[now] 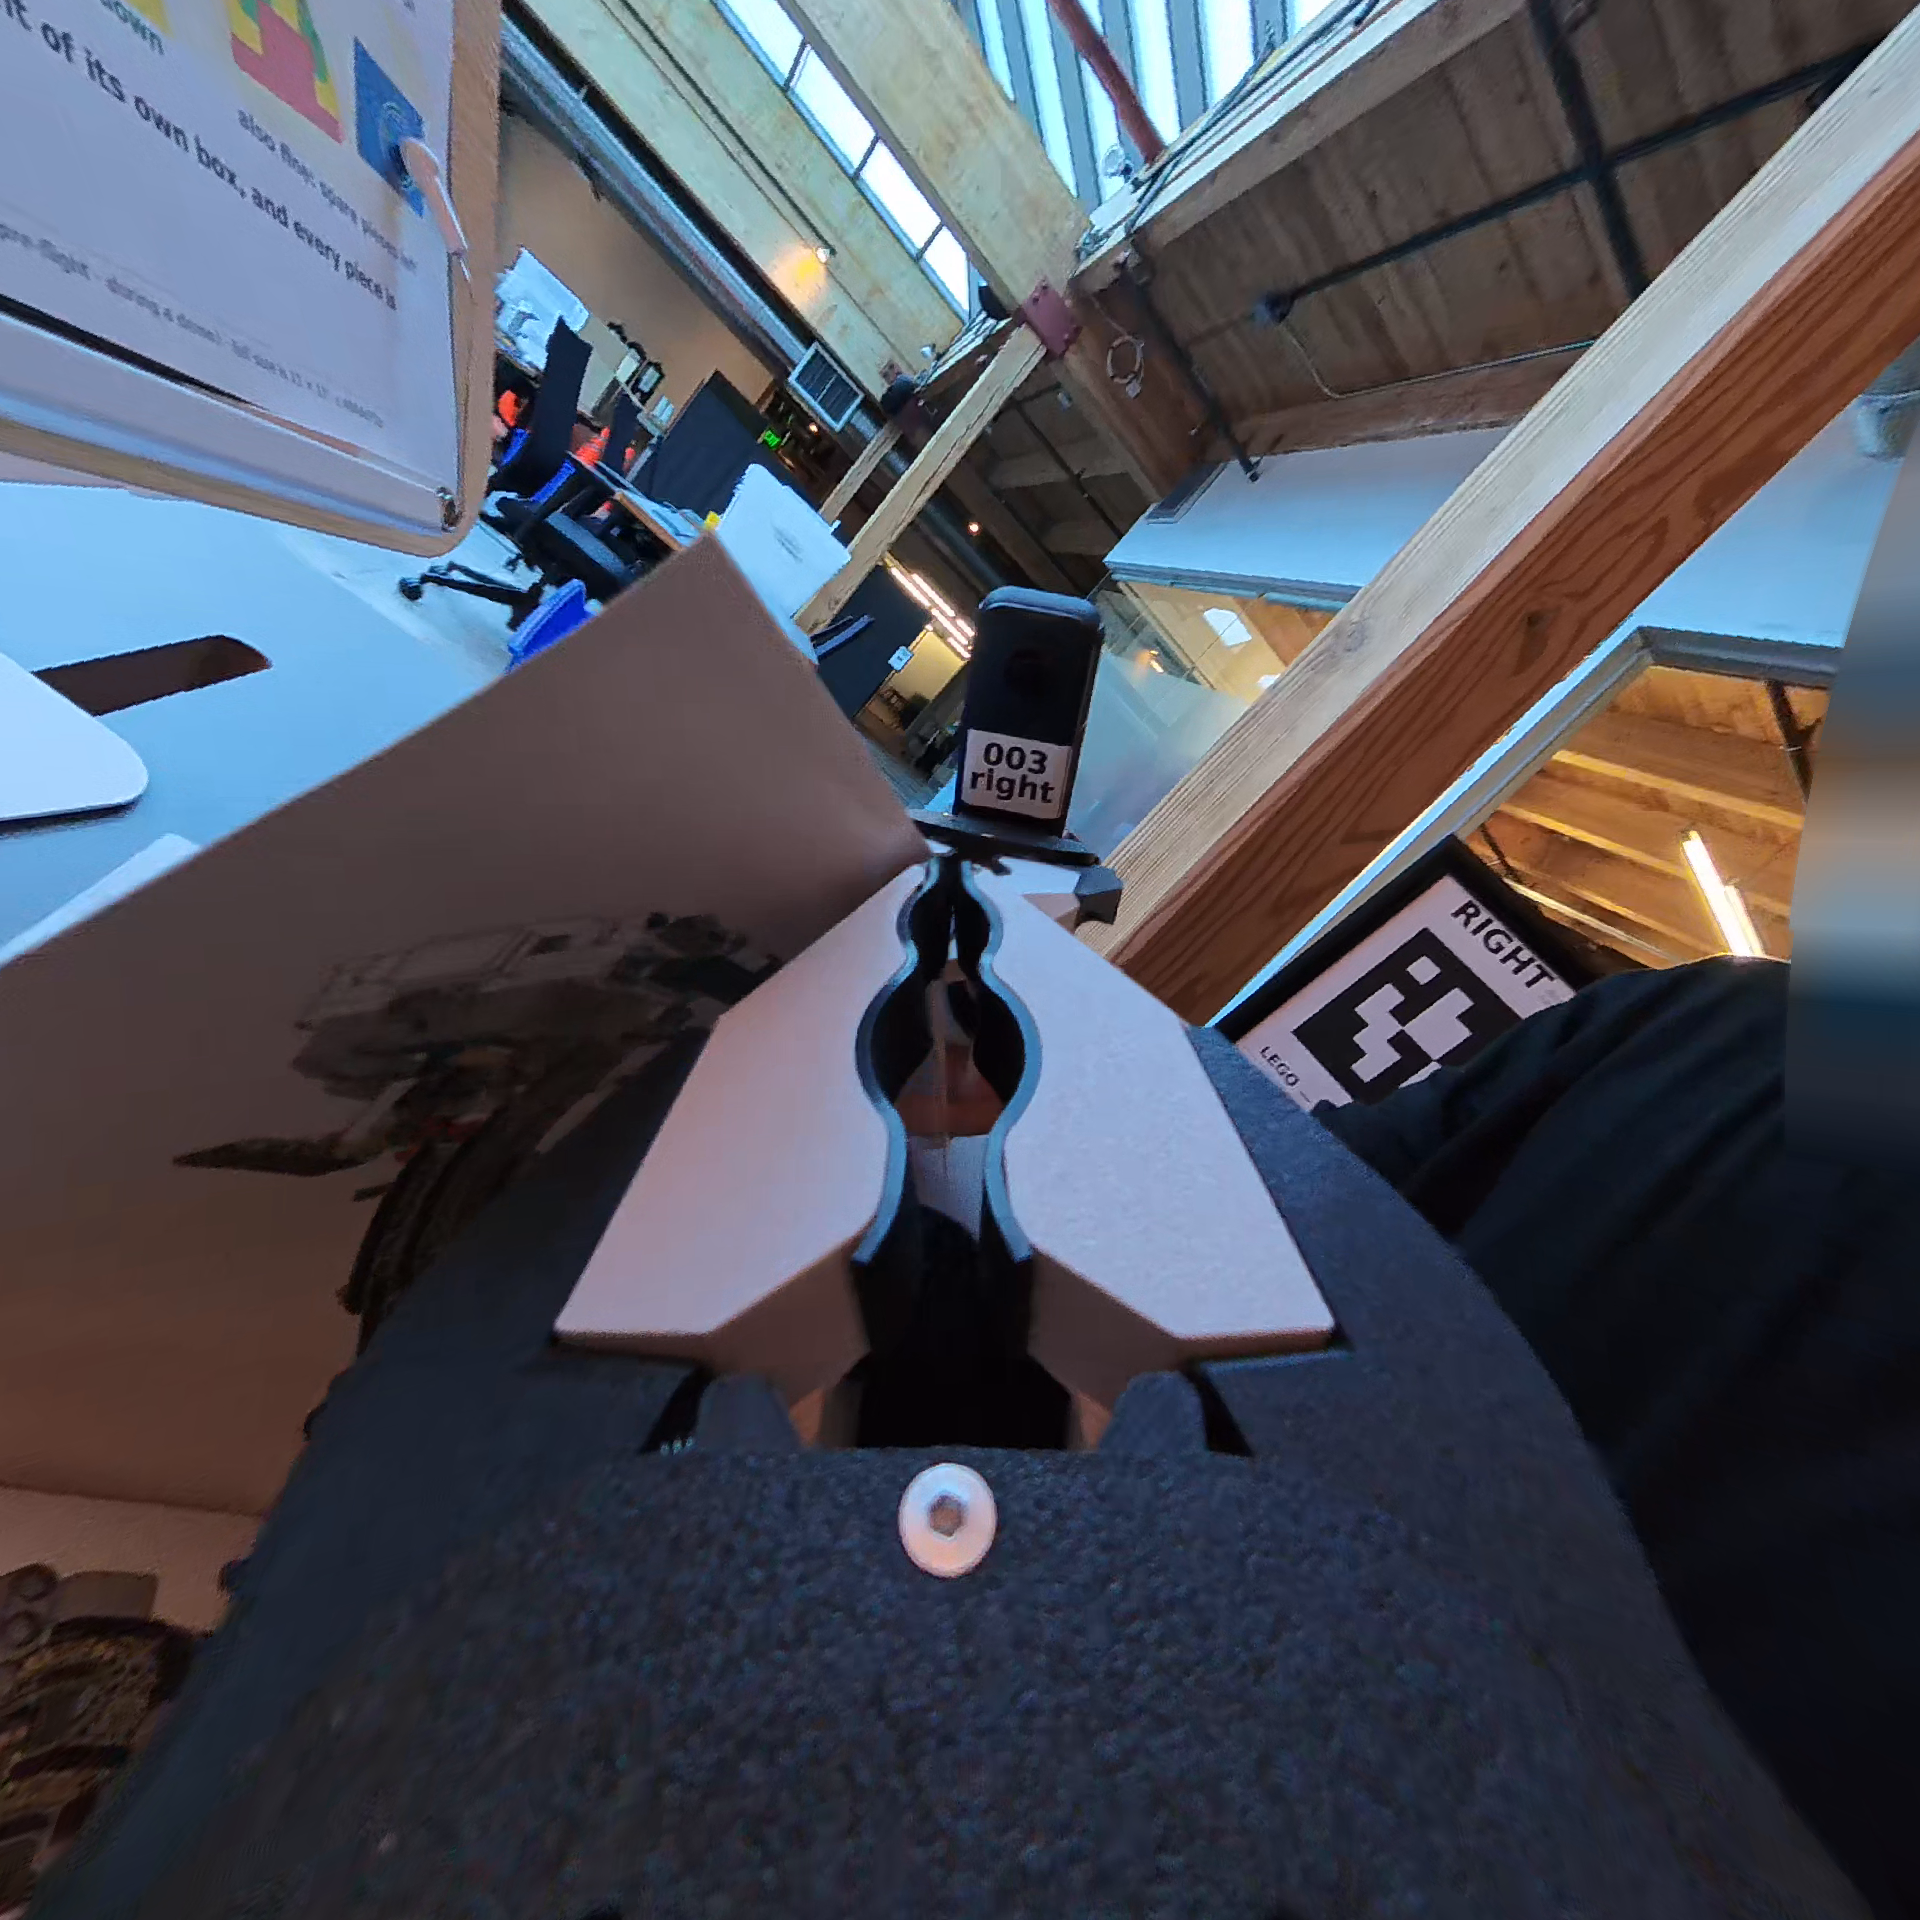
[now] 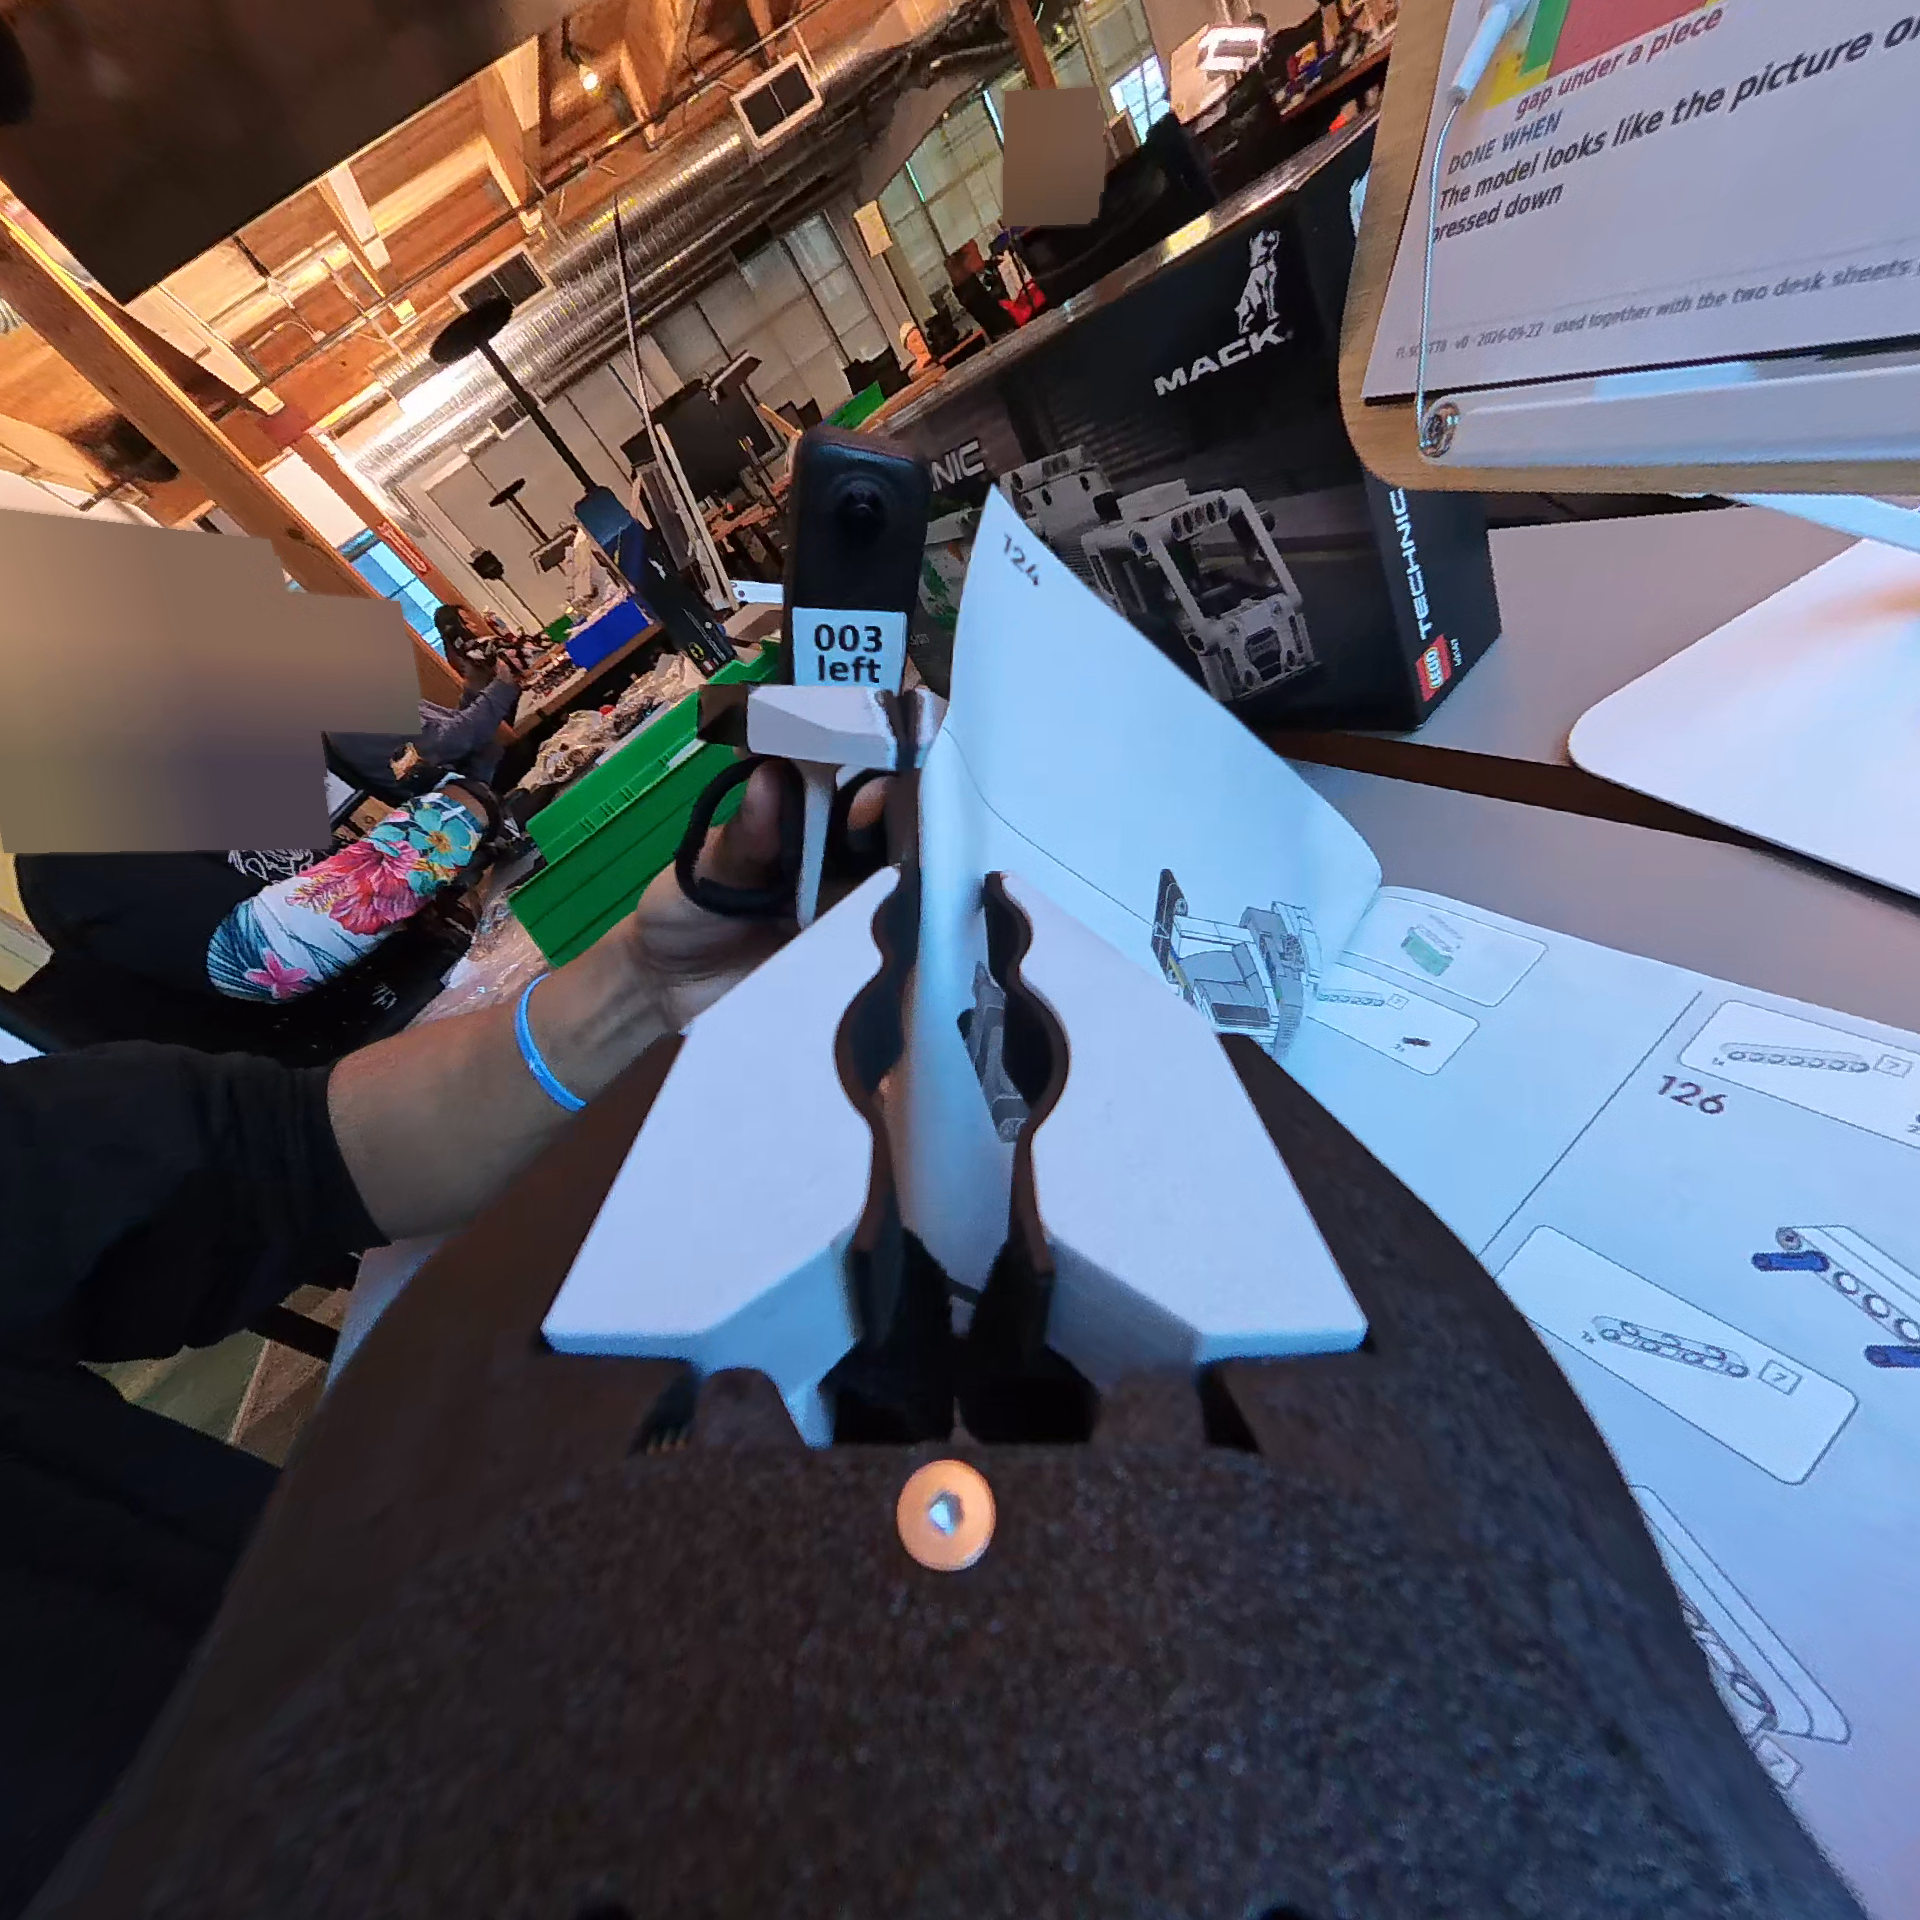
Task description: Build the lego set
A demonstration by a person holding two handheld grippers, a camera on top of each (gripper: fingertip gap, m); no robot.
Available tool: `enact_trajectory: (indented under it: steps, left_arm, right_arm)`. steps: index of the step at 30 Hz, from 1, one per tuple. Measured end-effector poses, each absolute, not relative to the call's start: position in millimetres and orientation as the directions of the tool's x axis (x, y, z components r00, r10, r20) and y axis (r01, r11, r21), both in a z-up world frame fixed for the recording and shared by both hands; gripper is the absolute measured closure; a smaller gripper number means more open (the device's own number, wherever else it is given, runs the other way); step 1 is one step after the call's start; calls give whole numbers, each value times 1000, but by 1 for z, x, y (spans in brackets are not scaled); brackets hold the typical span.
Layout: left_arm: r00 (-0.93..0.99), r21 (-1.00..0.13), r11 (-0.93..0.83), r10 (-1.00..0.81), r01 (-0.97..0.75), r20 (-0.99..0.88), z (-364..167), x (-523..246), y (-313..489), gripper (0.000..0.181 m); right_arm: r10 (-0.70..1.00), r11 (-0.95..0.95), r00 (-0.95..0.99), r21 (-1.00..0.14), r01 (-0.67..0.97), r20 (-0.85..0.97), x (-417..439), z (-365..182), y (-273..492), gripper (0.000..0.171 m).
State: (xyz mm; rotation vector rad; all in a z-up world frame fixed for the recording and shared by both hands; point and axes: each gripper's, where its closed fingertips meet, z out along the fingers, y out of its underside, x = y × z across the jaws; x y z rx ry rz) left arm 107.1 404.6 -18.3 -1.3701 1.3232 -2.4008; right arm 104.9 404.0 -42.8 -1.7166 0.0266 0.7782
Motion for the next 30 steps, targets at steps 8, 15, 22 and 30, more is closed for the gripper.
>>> enact_trajectory:
  steps: [8, 15, 22, 30]
  left_arm:
    - [-567, -749, -575, -513, -330, 644, -26, 110, 402, 178]
    - [-562, -768, -557, -542, -317, 625, -26, 111, 400, 181]
    - [-562, -777, -545, -552, -315, 616, -26, 111, 400, 181]
    - [-575, -774, -539, -535, -332, 619, -26, 109, 393, 181]
  right_arm:
    - [371, -312, 780, -859, -406, -504, 106, -44, 405, 160]
    - [371, -315, 784, -862, -398, -497, 105, -44, 404, 161]
    - [373, -313, 772, -854, -417, -514, 108, -43, 402, 156]
    - [370, -308, 779, -858, -411, -506, 110, -43, 402, 158]
